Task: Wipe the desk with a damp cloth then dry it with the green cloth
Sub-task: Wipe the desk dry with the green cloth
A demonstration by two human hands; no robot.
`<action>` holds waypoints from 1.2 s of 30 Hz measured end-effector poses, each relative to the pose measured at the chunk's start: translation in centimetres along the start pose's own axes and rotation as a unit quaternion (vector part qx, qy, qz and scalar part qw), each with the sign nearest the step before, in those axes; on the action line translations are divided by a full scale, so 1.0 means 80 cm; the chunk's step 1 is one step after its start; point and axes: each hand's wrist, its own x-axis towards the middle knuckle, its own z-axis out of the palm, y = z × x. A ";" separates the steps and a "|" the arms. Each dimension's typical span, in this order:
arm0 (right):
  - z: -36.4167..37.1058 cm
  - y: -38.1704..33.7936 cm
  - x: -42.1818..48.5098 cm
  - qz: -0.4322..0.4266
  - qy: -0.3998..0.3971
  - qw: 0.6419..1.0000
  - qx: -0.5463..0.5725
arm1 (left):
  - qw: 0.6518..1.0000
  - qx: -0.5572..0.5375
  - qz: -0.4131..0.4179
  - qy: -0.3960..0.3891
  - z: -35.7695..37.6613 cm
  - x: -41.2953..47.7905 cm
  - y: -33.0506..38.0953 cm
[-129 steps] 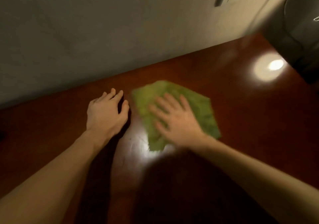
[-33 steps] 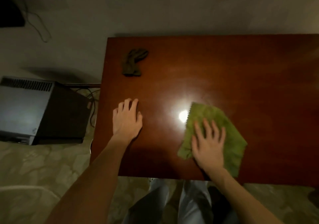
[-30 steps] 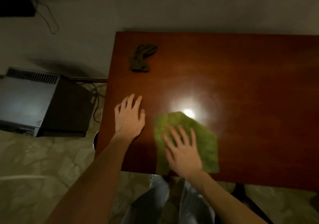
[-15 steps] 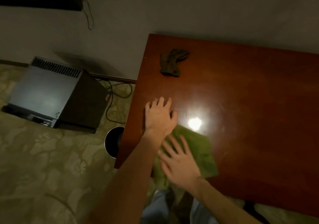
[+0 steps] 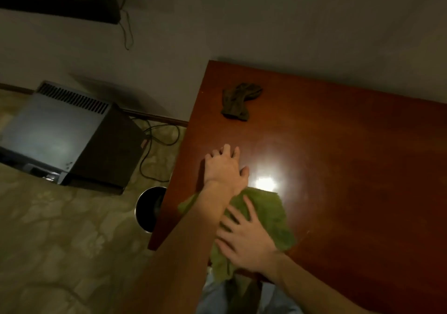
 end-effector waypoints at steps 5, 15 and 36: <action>-0.048 0.154 -0.034 0.334 0.112 0.932 -0.079 | 0.999 -0.021 -0.016 0.036 0.025 -0.007 0.004; -0.033 0.107 -0.030 0.122 0.018 0.989 -0.077 | 0.982 -0.113 -0.074 0.136 0.060 -0.017 0.031; -0.069 0.131 -0.044 0.325 0.230 0.873 0.283 | 0.951 -0.239 0.027 0.196 0.054 -0.013 0.141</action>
